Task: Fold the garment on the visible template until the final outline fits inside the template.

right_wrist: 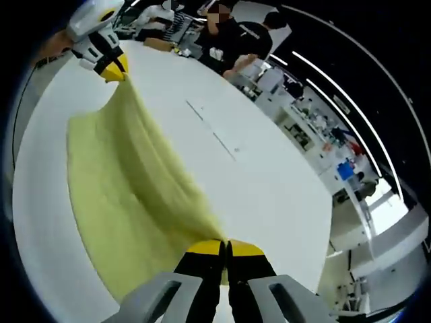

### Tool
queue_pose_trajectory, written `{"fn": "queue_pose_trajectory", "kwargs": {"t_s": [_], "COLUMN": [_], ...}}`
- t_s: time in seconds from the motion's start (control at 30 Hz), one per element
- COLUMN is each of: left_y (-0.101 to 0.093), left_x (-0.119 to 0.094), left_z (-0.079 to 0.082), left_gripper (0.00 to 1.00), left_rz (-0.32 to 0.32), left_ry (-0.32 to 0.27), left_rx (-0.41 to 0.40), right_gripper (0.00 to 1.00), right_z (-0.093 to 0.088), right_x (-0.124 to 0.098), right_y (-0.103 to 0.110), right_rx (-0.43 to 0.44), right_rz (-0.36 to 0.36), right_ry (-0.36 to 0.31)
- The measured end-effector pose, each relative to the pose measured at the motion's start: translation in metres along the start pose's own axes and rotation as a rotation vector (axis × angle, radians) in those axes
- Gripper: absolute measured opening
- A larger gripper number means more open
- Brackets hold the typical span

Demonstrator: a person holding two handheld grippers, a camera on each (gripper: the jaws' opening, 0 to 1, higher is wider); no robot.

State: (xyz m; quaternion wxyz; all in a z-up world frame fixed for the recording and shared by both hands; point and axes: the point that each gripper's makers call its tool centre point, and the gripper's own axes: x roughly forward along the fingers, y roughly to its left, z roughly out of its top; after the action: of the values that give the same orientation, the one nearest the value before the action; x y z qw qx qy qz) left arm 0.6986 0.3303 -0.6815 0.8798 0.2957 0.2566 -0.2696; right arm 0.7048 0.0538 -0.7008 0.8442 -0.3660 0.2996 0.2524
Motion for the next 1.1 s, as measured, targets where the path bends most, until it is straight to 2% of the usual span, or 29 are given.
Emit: {"fn": "queue_pose_trajectory", "kwargs": {"t_s": [0.1, 0.27, 0.4, 0.53, 0.6, 0.7, 0.8, 1.1], "left_y": [-0.001, 0.000, 0.001, 0.001, 0.002, 0.003, 0.004, 0.005], "left_x": [0.011, 0.029, 0.041, 0.054, 0.060, 0.067, 0.072, 0.080], "left_z": [-0.005, -0.015, -0.020, -0.027, -0.032, -0.036, -0.042, -0.050], "left_gripper": [0.01, 0.01, 0.01, 0.01, 0.01, 0.01, 0.01, 0.02], "left_rz": [-0.013, -0.029, -0.030, -0.018, -0.019, -0.028, -0.039, -0.066], "left_ry": [0.018, 0.049, 0.054, 0.069, 0.073, 0.059, 0.064, 0.065], "left_rx": [-0.003, 0.028, 0.035, 0.050, 0.031, -0.054, -0.078, -0.111], "right_gripper": [0.00, 0.00, 0.00, 0.00, 0.00, 0.00, 0.00, 0.00], "right_z": [-0.008, -0.012, -0.021, -0.022, -0.024, -0.026, -0.032, -0.035], "right_x": [0.014, 0.029, 0.042, 0.052, 0.056, 0.061, 0.067, 0.077], "right_y": [0.002, 0.004, 0.007, 0.006, 0.006, 0.008, 0.008, 0.006], "right_rx": [0.015, 0.027, 0.095, 0.143, 0.145, 0.173, 0.162, 0.207], "right_rz": [0.024, 0.062, 0.115, 0.132, 0.139, 0.157, 0.158, 0.172], "right_ry": [0.028, 0.038, 0.055, 0.044, 0.044, 0.049, 0.067, 0.062]}}
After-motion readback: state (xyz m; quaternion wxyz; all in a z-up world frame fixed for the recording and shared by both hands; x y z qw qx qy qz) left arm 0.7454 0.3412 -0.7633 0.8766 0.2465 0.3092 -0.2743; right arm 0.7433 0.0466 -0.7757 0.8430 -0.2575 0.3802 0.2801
